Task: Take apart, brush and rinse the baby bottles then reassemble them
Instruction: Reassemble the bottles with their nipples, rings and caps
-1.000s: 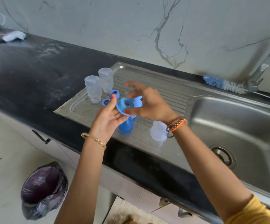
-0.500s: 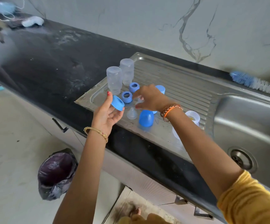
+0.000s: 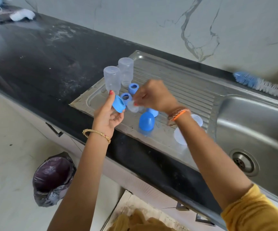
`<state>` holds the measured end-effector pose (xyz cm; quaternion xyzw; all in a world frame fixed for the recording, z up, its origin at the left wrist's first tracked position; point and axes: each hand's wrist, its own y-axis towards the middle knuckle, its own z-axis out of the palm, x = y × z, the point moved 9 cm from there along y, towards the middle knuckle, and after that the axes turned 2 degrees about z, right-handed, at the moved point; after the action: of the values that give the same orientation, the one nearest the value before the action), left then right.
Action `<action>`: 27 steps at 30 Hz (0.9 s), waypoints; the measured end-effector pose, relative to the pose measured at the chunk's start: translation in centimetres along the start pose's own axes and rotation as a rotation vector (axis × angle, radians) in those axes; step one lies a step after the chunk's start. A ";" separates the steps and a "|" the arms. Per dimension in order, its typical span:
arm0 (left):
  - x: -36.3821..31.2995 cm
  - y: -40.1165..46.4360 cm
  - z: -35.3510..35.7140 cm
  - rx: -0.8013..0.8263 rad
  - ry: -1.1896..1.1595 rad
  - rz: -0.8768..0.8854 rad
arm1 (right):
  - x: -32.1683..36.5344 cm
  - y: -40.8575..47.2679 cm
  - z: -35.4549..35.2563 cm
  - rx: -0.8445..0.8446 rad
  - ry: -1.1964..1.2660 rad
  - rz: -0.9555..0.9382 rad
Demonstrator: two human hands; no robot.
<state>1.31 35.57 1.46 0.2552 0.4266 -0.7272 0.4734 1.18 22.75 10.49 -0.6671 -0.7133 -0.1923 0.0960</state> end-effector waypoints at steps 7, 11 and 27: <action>0.0 -1.9 6.4 0.178 0.060 0.051 | -9.2 -9.5 -12.9 -0.338 1.118 0.107; 1.8 -3.7 9.8 0.268 0.090 0.042 | -19.7 -13.7 -9.1 -0.267 0.330 0.719; 12.5 -13.5 22.9 0.873 0.271 0.014 | -25.5 -26.2 -5.2 -0.892 1.926 0.746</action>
<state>-15.44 12.49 8.44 0.5265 0.1363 -0.7957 0.2666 -22.98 -3.61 1.38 -0.3868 0.0348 -0.8245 0.4114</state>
